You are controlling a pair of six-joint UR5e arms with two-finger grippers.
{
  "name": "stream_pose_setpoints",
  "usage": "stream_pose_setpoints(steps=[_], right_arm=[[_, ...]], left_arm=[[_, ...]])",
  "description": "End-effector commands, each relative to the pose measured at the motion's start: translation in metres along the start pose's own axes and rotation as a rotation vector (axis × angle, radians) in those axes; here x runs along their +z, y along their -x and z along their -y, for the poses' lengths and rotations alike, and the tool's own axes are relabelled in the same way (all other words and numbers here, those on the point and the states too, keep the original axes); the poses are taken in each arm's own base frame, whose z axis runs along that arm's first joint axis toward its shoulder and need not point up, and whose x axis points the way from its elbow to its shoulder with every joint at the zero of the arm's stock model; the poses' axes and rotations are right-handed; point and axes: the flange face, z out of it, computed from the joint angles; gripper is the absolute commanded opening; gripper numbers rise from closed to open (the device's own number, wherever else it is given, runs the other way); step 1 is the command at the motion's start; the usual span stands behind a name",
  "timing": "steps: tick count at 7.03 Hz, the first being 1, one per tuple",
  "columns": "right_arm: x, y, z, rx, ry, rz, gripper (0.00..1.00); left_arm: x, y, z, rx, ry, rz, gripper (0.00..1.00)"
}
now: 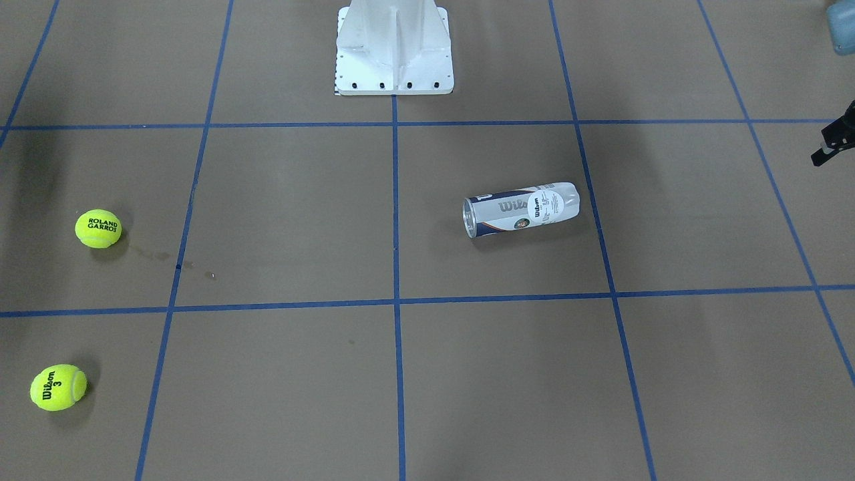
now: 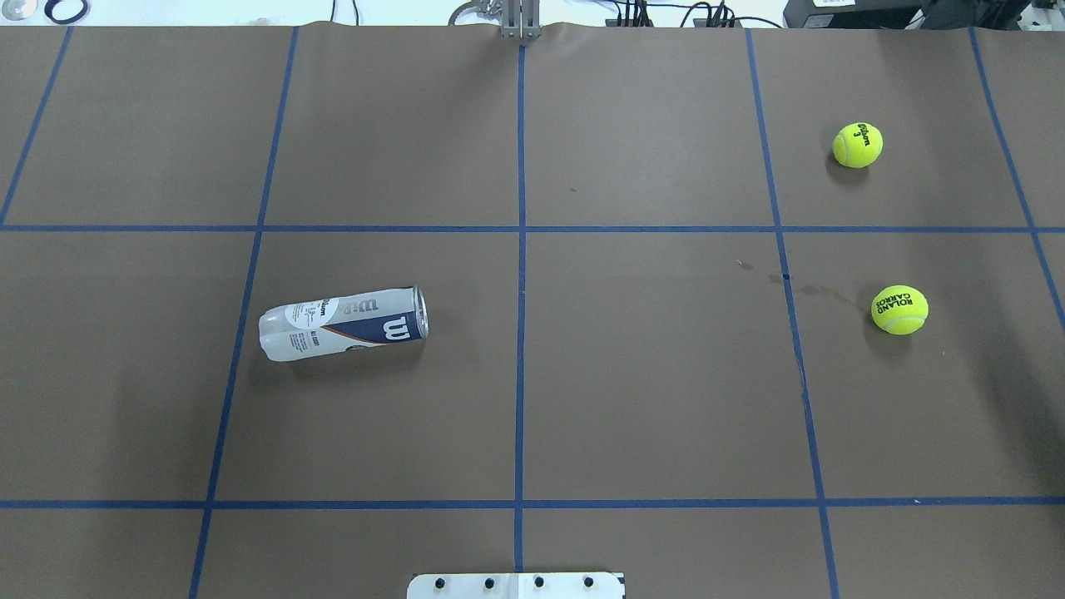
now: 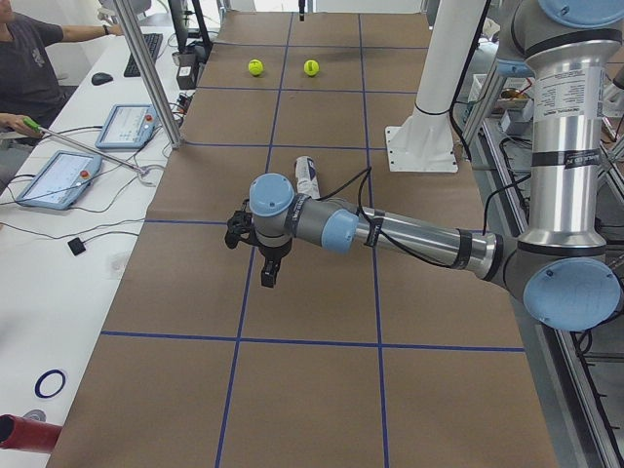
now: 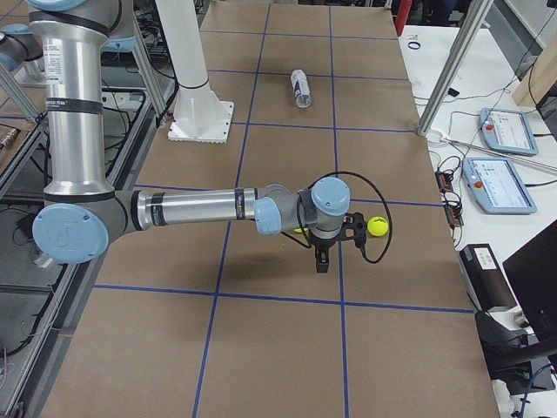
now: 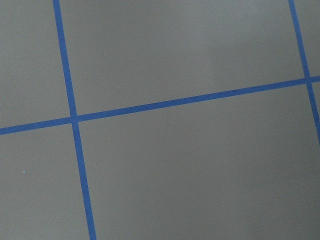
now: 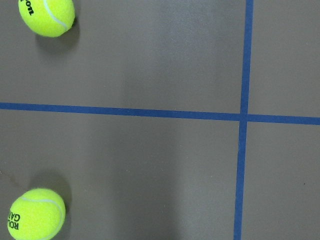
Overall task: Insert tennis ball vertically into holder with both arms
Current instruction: 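Move the left gripper toward the white Wilson can lying on the table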
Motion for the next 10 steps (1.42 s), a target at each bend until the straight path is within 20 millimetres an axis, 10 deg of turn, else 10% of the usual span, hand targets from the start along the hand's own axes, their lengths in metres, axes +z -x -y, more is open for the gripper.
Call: stream_pose_setpoints(steps=[1, 7, 10], right_arm=[[0.000, 0.000, 0.000, -0.002, -0.003, -0.011, 1.00], [0.000, 0.005, 0.001, -0.005, -0.003, -0.008, 1.00], [0.000, 0.007, 0.001, 0.011, -0.003, -0.006, 1.00]], left_arm=[[-0.002, -0.002, 0.001, 0.008, -0.008, -0.001, 1.00], [0.010, -0.031, 0.005, 0.118, -0.030, -0.032, 1.00], [0.068, -0.155, 0.044, 0.392, 0.019, -0.120, 0.90]])
